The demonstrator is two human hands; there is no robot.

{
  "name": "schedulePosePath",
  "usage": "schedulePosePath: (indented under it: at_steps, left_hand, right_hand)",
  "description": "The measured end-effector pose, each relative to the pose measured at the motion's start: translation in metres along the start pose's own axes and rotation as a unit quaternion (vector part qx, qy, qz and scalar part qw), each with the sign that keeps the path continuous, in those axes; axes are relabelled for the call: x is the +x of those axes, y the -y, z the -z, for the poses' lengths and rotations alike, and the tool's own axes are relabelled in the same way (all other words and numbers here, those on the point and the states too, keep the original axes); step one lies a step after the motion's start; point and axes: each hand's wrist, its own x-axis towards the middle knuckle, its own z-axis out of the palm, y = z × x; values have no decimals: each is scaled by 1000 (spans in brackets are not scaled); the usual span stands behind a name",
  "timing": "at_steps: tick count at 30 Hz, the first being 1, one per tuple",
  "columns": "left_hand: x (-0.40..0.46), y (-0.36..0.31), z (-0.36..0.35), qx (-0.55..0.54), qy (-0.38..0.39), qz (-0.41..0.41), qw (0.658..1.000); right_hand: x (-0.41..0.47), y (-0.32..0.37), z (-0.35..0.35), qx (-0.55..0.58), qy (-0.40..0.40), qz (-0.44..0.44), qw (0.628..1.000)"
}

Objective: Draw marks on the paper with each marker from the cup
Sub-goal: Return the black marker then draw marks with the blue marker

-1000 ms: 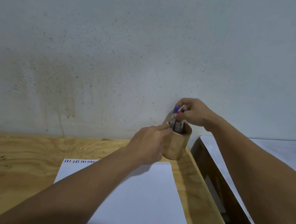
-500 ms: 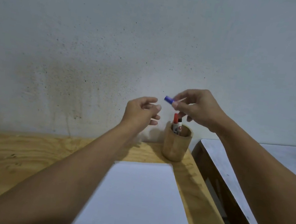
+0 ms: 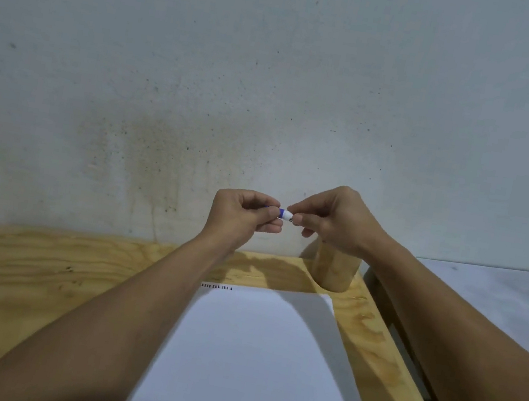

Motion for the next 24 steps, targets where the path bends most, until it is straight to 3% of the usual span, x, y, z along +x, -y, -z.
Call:
schedulePosePath:
  at_steps: [4, 9, 12, 15, 17, 19, 21, 24]
  left_hand:
    - [0, 1, 8, 13, -1, 20, 1000]
    - [9, 13, 50, 53, -57, 82, 994]
    - [11, 29, 65, 167, -41, 70, 983]
    - [9, 47, 63, 343, -42, 36, 938]
    - [8, 57, 62, 405, -35, 22, 914]
    - [9, 67, 63, 423, -31, 15, 906]
    - [10, 74, 65, 423, -33, 21, 905]
    - [11, 80, 66, 411, -26, 32, 910]
  right_hand:
    - [-6, 0, -13, 6, -25, 21, 999]
    - [-14, -12, -2, -24, -53, 61, 996]
    - [-16, -17, -4, -24, -14, 10, 1000]
    - [-18, -17, -18, 57, 48, -49, 996]
    - [-22, -16, -29, 134, 66, -76, 986]
    - [-27, -18, -38, 254, 85, -138, 954]
    - [-31, -21, -45, 393, 103, -195, 893]
    - [-36, -29, -54, 513, 105, -214, 824]
